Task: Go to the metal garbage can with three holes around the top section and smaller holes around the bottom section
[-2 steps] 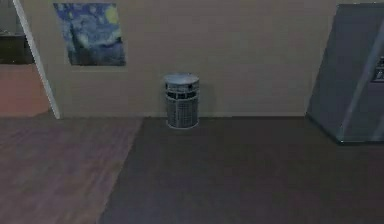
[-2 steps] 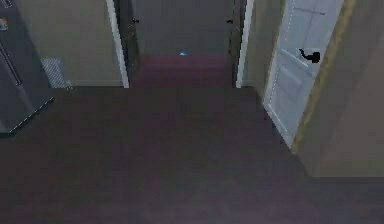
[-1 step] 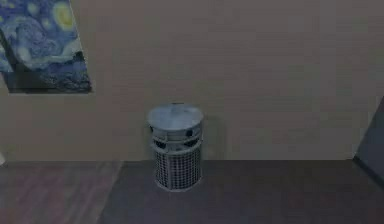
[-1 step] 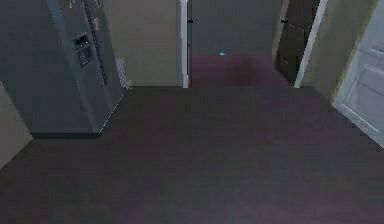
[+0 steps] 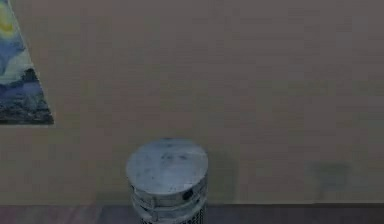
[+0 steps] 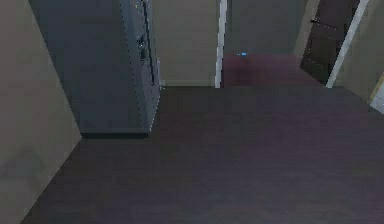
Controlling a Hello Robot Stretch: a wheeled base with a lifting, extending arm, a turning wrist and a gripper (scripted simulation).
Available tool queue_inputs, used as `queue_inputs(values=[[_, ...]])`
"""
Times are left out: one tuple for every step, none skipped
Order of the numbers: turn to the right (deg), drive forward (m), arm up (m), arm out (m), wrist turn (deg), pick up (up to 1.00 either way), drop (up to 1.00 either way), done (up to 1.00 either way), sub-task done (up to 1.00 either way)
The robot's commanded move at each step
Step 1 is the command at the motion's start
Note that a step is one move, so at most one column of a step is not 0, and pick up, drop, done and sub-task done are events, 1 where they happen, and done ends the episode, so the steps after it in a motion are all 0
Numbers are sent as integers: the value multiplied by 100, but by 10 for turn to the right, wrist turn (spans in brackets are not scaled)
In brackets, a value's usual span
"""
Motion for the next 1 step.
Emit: queue_inputs(values=[[0, 0, 0, 0, 0, 0, 0, 100, 0]])
